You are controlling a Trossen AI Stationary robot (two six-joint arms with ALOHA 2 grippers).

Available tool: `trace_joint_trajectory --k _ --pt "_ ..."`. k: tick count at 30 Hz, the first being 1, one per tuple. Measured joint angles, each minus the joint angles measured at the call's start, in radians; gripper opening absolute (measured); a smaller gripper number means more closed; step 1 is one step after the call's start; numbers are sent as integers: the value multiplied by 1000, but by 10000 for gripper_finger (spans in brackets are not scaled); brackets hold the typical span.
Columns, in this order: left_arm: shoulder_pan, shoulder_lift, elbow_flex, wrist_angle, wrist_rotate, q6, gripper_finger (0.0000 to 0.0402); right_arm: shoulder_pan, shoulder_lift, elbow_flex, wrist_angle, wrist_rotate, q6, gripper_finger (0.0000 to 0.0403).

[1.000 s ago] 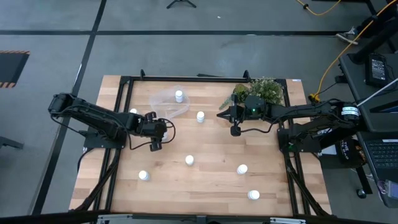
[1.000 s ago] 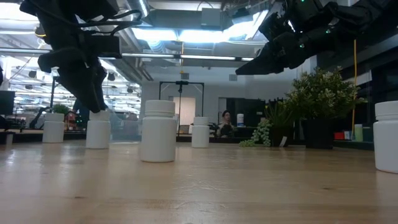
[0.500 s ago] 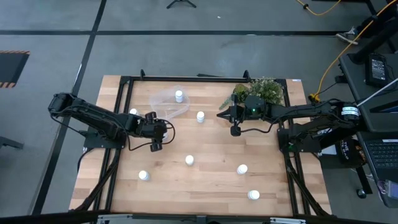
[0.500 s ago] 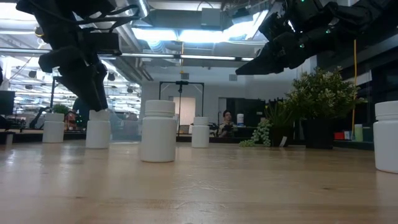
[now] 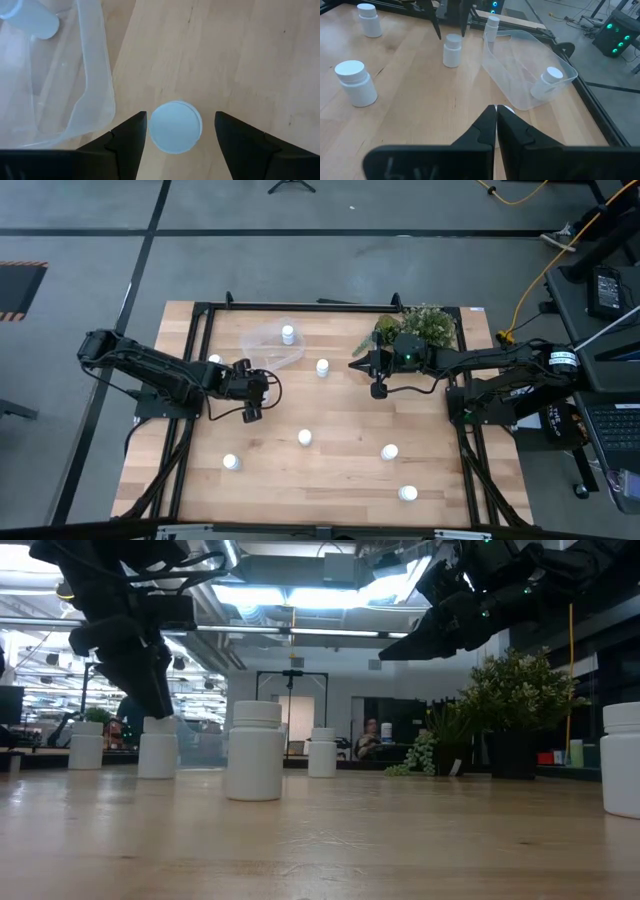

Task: Pick and place pill bottles into a basket
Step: Put the white medicine bottle into the transparent bin

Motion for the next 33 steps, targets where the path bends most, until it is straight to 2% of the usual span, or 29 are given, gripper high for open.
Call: trace_joint_trajectory --k 21,33 --pt "-4 29 2 3 -27 2 220 0 0 0 4 0 3 19" --pt "-2 29 2 28 -28 58 221 0 0 0 4 0 3 19"
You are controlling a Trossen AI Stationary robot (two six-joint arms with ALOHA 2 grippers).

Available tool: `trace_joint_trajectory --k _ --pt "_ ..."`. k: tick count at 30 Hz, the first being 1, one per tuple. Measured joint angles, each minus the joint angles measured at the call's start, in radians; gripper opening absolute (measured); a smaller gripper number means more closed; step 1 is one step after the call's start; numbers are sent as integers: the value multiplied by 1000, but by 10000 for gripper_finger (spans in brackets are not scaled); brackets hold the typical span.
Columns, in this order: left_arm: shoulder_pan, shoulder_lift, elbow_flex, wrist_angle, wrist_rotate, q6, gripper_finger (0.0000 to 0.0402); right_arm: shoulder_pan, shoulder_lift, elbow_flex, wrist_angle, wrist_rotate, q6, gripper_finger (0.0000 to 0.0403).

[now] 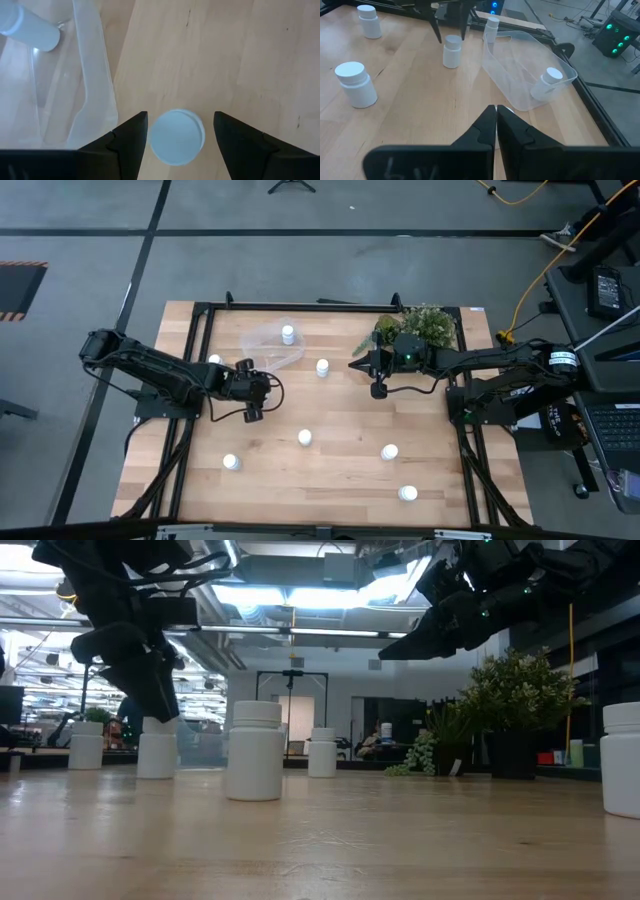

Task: Pick and place pill bottles into a basket
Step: Put the white medicine bottle into the transparent bin

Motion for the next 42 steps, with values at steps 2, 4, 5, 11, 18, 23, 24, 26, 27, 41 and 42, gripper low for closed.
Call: trace_joint_trajectory --k 2,4,5,11,18,23,24,26,27,41,42 --pt "0 0 0 -5 -6 -3 221 0 0 0 0 0 0 19" --pt "0 0 0 -5 -15 -3 221 0 0 0 0 0 0 19" --pt "0 0 0 -6 -22 -3 221 0 0 0 0 0 0 19" --pt "0 0 0 -7 -16 -26 221 0 0 0 0 0 0 19" --pt "1 0 0 -47 -28 -66 221 0 0 0 0 0 0 19" --pt "1 0 0 -47 -26 -75 221 0 0 0 0 0 0 19" --pt "1 0 0 -47 -26 -75 221 0 0 0 0 0 0 19" --pt "1 5 0 -46 -26 -81 221 0 0 0 0 0 0 19" --pt "1 9 0 -46 -21 -86 221 0 0 0 0 0 0 19" --pt "1 80 0 -27 3 -58 221 0 0 0 2 0 0 19" --pt "1 79 0 -27 3 -58 221 0 0 0 2 0 0 19"
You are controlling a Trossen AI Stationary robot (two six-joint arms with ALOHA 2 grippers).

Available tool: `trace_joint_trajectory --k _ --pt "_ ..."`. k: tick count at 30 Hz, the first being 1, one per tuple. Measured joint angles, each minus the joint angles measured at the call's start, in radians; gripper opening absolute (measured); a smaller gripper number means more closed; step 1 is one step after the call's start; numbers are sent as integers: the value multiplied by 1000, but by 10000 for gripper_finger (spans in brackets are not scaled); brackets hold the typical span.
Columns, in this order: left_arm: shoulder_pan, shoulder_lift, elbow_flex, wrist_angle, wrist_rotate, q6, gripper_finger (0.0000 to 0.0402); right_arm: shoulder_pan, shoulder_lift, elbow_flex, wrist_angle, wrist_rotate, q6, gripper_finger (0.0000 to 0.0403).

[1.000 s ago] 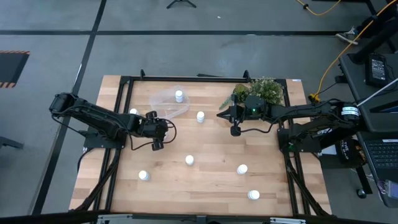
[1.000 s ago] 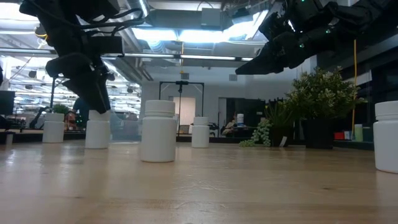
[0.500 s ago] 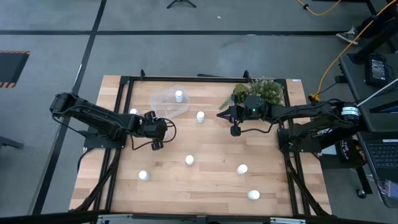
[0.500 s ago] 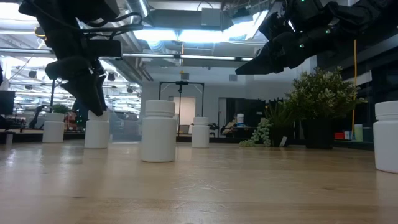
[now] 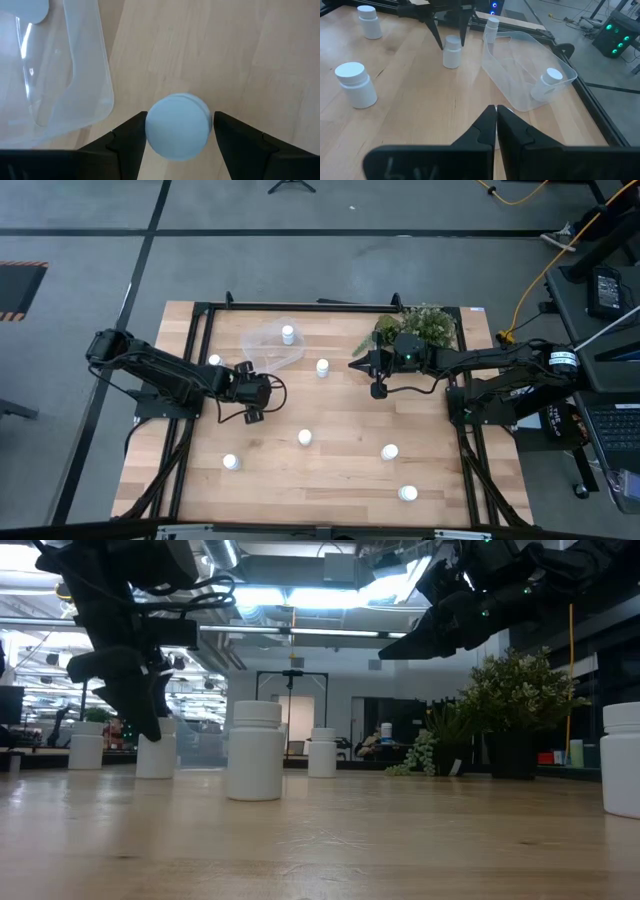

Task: Pick and place pill bottles into a basket
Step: Put the white medicine bottle into the transparent bin

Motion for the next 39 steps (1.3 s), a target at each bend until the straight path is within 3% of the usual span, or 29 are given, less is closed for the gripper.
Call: trace_joint_trajectory --k 15,20,23,32,39 --pt "0 -2 0 1 5 2 220 0 0 0 0 0 0 19" --pt "0 -17 0 2 6 19 190 0 0 0 0 0 0 19" --pt "0 -37 0 4 7 21 158 0 0 0 1 0 0 19" --pt "0 -137 0 17 38 20 157 0 0 0 1 0 0 19" --pt "0 -220 0 141 74 39 157 0 0 0 1 0 0 19"
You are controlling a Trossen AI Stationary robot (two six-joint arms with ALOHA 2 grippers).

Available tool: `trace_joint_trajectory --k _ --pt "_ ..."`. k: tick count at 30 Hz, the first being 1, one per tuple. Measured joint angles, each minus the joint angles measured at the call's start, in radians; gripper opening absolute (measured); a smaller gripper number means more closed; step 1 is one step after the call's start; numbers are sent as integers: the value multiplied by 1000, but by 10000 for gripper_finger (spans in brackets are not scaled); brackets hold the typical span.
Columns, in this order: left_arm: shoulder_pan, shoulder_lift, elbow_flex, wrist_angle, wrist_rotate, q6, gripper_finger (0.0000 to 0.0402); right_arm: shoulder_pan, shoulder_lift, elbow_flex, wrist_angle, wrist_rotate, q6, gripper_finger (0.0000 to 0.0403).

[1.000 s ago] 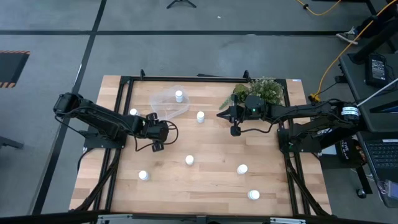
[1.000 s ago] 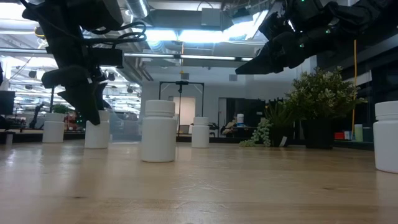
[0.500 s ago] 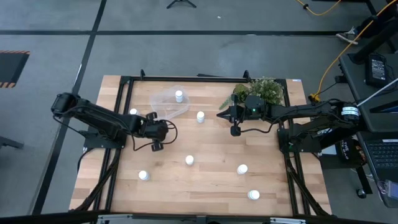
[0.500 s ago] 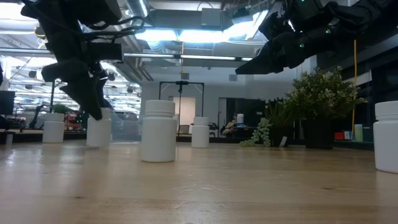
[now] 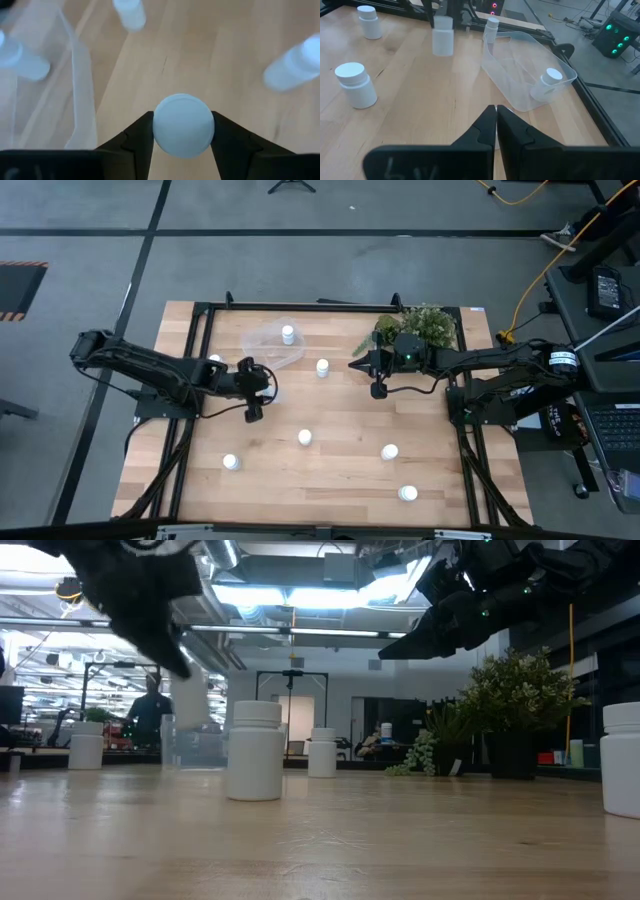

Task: Pick and place pill bottles into a basket
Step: Put the white medicine bottle into the transparent bin

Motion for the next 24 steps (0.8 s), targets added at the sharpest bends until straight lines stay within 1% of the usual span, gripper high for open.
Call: trace_joint_trajectory --k 5,9,11,14,18,24 --pt "0 -33 0 120 8 96 157 0 0 0 0 0 0 19" --pt "7 -41 0 176 1 166 157 0 0 0 0 0 0 19" --pt "27 -41 0 198 -1 174 157 0 0 0 0 0 0 19" --pt "77 -41 0 223 -2 174 157 0 0 0 2 0 0 19" --pt "171 -41 0 226 10 195 157 0 0 0 17 0 0 19" --pt "307 -41 2 223 71 260 157 0 0 0 21 0 -2 19"
